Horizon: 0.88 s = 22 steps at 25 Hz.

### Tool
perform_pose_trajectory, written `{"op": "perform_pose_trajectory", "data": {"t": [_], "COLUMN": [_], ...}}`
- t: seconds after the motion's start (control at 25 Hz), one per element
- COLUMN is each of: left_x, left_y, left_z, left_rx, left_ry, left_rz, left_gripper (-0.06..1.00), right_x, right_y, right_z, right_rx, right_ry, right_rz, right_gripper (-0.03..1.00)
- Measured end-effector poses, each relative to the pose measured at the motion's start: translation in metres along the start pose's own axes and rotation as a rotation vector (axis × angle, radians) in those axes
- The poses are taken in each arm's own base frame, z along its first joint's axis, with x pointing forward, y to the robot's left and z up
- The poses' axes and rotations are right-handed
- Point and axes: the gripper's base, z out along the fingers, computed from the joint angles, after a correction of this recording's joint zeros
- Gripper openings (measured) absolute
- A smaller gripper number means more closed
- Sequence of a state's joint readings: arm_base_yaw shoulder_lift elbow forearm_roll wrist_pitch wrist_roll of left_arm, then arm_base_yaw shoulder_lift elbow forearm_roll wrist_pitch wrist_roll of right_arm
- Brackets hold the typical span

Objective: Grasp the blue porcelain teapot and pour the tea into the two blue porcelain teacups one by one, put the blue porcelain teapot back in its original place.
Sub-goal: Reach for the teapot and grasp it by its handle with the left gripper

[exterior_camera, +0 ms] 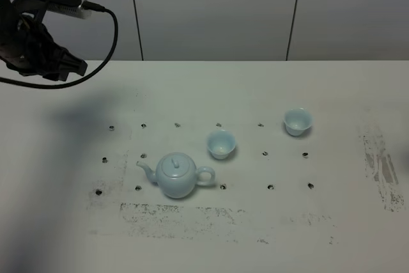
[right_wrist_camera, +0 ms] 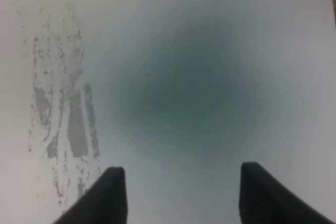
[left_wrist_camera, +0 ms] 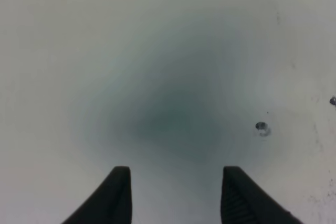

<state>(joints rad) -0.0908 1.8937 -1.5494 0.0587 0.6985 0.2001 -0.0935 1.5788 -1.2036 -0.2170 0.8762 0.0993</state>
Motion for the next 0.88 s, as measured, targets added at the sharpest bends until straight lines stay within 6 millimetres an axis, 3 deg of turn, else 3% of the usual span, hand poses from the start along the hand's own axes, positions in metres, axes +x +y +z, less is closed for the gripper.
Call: {"op": "perform_pose_trajectory", "data": {"t": [0.32, 0.88], "left_x": [0.011, 0.002], "left_y": [-0.017, -0.145], "left_z": [-0.025, -0.054], "left_rx": [0.016, 0.168], "left_ry": [-0.070, -0.218], "left_rz": [0.038, 0.419], "left_gripper": [0.45, 0.45], "right_x": [0.065, 0.203], "right_y": [0.001, -0.010], "right_z": [-0.063, -0.151], "right_rx": [-0.081, -0.080], "right_ry": [-0.165, -0.355], "right_rz": [0.113, 0.163], "right_gripper": [0.48, 0.48]}}
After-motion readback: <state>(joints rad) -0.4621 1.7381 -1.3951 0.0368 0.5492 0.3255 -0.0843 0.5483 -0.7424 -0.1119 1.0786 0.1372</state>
